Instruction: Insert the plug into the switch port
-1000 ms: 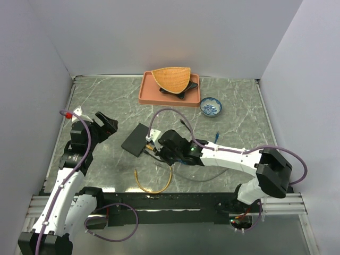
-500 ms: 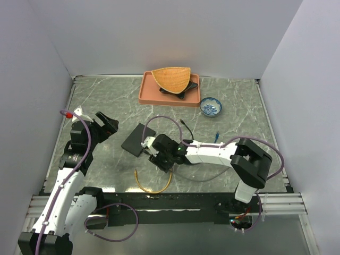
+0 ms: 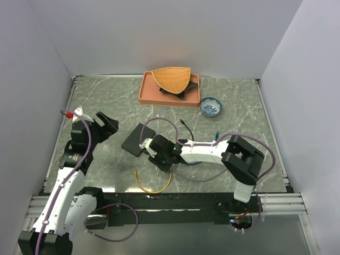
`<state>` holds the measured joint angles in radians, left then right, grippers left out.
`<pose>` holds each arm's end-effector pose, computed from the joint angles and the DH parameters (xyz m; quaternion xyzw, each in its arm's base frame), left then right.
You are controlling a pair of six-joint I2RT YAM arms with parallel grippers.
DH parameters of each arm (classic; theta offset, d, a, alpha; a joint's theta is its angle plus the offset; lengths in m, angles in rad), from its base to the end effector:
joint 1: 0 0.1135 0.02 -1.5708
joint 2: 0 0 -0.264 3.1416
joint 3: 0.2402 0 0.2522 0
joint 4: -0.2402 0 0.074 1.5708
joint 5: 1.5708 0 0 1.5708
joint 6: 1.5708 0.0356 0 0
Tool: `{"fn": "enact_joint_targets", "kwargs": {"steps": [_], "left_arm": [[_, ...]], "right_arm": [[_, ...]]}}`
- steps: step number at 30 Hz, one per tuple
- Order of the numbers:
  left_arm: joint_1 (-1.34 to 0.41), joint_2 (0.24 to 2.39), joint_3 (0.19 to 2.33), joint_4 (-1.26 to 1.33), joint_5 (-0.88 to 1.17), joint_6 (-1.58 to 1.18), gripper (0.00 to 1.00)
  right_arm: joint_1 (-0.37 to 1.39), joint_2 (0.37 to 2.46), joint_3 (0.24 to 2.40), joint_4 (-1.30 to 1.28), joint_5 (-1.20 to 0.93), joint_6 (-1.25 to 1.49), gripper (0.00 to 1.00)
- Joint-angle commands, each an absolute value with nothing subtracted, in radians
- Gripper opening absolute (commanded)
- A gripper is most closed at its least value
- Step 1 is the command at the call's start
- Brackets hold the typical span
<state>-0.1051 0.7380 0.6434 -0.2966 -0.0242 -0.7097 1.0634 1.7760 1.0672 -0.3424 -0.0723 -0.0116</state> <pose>0.1747 -0.0176 0.2859 -0.2538 0.7913 -0.2111 0.5146 0.1694 0.3099 0.1630 -0.5025 0.8249 0.1591 0.2045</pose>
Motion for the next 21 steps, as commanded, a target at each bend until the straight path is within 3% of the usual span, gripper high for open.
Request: {"fn": "enact_joint_targets", "kwargs": {"steps": [1,4,5,9,21], "left_arm": [[-0.100,0.738,0.652,-0.275,-0.029,-0.693,0.96],[-0.100,0.732,0.647,-0.267,-0.028,-0.695,0.96],[-0.101,0.730,0.646,-0.267,-0.029,-0.695,0.96],[-0.100,0.729,0.653,-0.278,-0.031,-0.693,0.96],[-0.100,0.724,0.650,-0.262,-0.009,-0.695,0.96]], "right_arm": [[1.063,1.787,1.111,-0.354,-0.058,-0.002,0.35],[1.063,1.795,1.108,-0.345,-0.064,-0.002,0.26],[1.063,1.796,1.108,-0.345,-0.066,-0.002,0.19],[1.063,1.779,1.100,-0.342,-0.067,-0.002,0.04],[1.063,1.589,1.028,-0.302,-0.031,-0.018,0.00]]}}
